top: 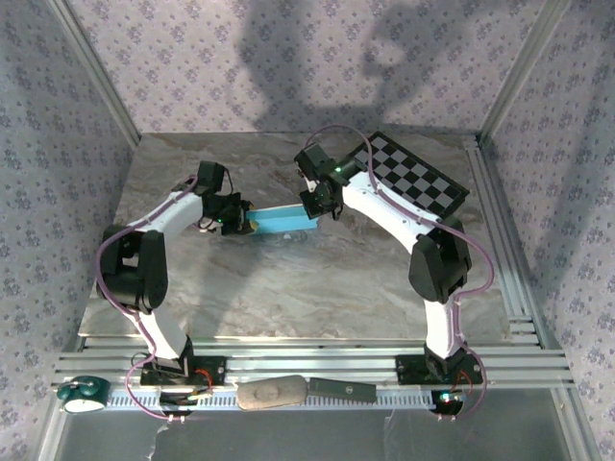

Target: Fold the paper box

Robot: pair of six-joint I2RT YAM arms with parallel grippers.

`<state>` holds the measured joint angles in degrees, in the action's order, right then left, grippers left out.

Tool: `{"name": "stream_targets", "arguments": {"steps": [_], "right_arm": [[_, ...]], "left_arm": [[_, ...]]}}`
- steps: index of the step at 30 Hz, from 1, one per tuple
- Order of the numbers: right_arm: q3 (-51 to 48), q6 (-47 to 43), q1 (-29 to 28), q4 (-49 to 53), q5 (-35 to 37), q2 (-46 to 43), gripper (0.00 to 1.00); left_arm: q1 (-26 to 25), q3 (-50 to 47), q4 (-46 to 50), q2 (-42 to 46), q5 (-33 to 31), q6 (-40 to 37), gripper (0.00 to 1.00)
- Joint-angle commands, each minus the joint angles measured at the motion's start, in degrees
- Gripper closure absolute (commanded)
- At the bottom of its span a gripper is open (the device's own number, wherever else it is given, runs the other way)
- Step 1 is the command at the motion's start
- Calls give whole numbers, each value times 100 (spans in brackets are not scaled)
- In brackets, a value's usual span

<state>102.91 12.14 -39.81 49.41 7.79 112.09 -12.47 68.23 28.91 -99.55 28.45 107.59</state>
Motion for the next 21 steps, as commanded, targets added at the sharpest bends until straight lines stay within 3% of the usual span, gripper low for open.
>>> {"name": "stream_targets", "arguments": {"steps": [1, 11, 21], "right_arm": [[-316, 229, -224, -832, -301, -323, 100], [-775, 469, -311, -1378, -172, -463, 100], [-1839, 266, -354, -2675, -43, -906, 100]], "left_arm": [[-132, 116, -43, -131, 47, 16, 88], [-125, 138, -52, -170, 56, 33, 89], [-63, 171, -43, -301, 132, 16, 89]]}}
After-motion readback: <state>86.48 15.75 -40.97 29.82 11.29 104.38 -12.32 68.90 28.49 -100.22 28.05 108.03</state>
